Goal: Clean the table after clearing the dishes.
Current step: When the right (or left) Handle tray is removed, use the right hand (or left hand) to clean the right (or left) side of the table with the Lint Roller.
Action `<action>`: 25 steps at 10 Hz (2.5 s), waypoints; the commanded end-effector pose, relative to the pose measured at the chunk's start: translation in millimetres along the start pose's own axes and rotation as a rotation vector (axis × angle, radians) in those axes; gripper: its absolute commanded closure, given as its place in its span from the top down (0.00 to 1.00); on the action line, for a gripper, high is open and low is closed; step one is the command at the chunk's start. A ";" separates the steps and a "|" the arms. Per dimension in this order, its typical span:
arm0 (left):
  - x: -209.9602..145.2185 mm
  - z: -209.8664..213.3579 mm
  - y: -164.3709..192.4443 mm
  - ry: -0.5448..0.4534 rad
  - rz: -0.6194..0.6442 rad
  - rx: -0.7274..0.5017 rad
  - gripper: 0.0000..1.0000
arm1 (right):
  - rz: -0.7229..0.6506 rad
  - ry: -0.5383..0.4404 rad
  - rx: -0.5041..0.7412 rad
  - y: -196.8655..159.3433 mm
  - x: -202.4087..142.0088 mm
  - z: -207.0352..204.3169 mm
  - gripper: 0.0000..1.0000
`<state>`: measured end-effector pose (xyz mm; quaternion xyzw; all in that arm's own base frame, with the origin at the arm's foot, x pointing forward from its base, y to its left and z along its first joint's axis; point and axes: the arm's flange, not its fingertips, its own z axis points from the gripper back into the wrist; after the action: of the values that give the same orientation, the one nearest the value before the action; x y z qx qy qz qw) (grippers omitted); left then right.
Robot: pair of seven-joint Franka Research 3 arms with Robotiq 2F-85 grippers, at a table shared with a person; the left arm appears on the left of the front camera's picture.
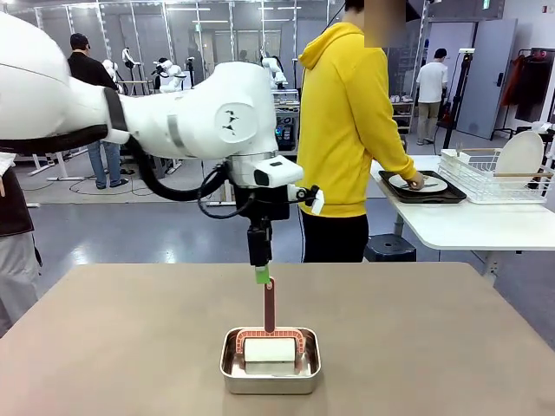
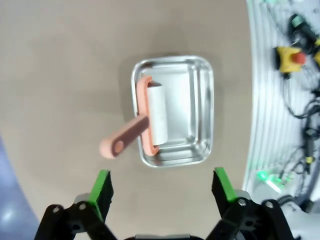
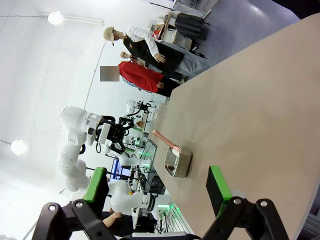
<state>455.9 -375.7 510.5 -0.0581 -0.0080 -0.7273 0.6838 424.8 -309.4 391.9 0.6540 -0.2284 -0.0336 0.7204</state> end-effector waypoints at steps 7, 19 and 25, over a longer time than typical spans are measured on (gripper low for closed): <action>21.5 -25.2 65.6 0.097 0.021 -0.137 1.00 | 0.000 0.014 -0.005 4.1 -1.3 0.2 1.00; 15.7 -105.3 66.6 0.121 0.066 -0.228 1.00 | 0.000 0.014 -0.005 4.1 -1.3 0.2 1.00; -4.2 -102.4 57.9 0.097 0.090 -0.193 0.77 | 0.000 0.014 -0.005 4.1 -1.3 0.2 1.00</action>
<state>521.6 -399.4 404.6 -0.0948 0.1121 -0.7029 0.6960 424.7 -309.4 391.9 0.6540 -0.2284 -0.0337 0.7204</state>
